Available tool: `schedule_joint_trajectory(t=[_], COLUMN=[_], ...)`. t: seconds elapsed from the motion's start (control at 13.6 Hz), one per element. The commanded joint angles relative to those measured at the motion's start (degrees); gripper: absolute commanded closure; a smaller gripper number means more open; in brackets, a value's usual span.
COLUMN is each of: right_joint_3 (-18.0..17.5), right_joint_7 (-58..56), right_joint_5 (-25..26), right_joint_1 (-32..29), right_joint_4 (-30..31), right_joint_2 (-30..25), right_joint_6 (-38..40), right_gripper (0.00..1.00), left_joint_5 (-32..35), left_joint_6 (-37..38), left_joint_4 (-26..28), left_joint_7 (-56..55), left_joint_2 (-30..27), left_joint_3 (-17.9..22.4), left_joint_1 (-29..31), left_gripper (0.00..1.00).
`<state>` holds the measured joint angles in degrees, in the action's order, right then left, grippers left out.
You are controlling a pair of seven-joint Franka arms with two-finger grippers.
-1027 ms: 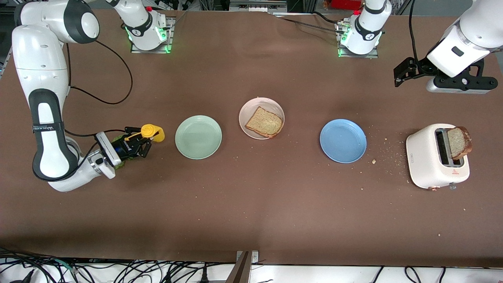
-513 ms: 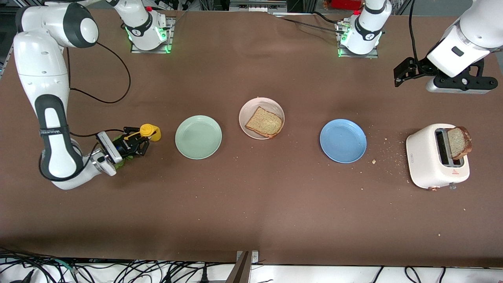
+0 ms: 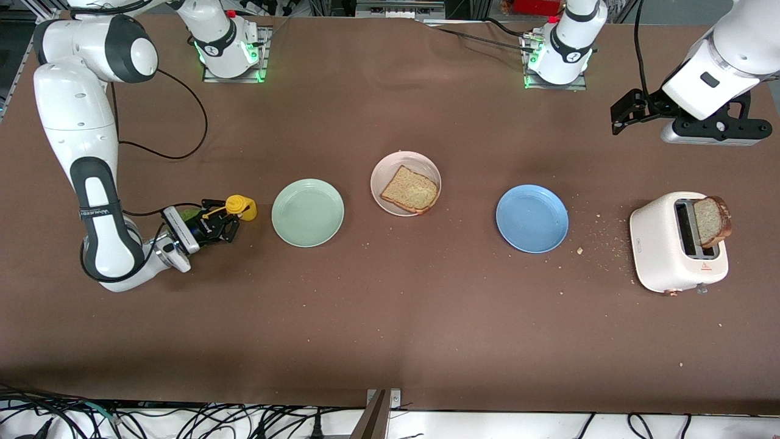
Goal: Make sandwich in beige plate with both arms
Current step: 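Lower the mustard bottle onto the table with the right gripper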
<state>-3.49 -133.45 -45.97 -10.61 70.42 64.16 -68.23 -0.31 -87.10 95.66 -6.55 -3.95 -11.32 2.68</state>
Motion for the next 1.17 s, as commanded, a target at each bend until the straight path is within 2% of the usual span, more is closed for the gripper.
schedule_joint_trajectory(t=[0.0,0.07,0.15,0.51,0.73,1.1], right_joint_3=[-0.55,-0.55,-0.55,-0.38,2.51,6.73], right_joint_7=[-1.02,-0.33,-1.02,1.26,1.18,11.08], right_joint_5=[0.44,0.53,0.09,0.70,0.88,5.36], right_joint_1=[-0.20,-0.20,-0.55,-1.42,-1.43,-1.43], right_joint_4=[-0.02,-0.02,-0.19,-0.72,-2.56,-10.38], right_joint_2=[0.79,0.79,0.97,0.62,0.09,-0.87], right_joint_6=[-0.06,-0.06,0.02,0.20,1.43,9.15], right_gripper=[1.00,0.66,0.01,0.00,0.00,0.00], left_joint_5=[0.74,0.74,0.74,0.74,0.74,0.74], left_joint_6=[0.79,0.79,0.79,0.79,0.79,0.79], left_joint_4=[-0.82,-0.82,-0.82,-0.82,-0.82,-0.82], left_joint_7=[-0.39,-0.39,-0.39,-0.39,-0.39,-0.39], left_joint_2=[0.17,0.17,0.26,0.26,0.26,0.26], left_joint_3=[-0.28,-0.28,-0.28,-0.28,-0.28,-0.28], left_joint_1=[0.22,0.22,0.13,0.13,0.22,0.22], left_gripper=[0.00,0.00,0.00,0.00,0.00,0.00])
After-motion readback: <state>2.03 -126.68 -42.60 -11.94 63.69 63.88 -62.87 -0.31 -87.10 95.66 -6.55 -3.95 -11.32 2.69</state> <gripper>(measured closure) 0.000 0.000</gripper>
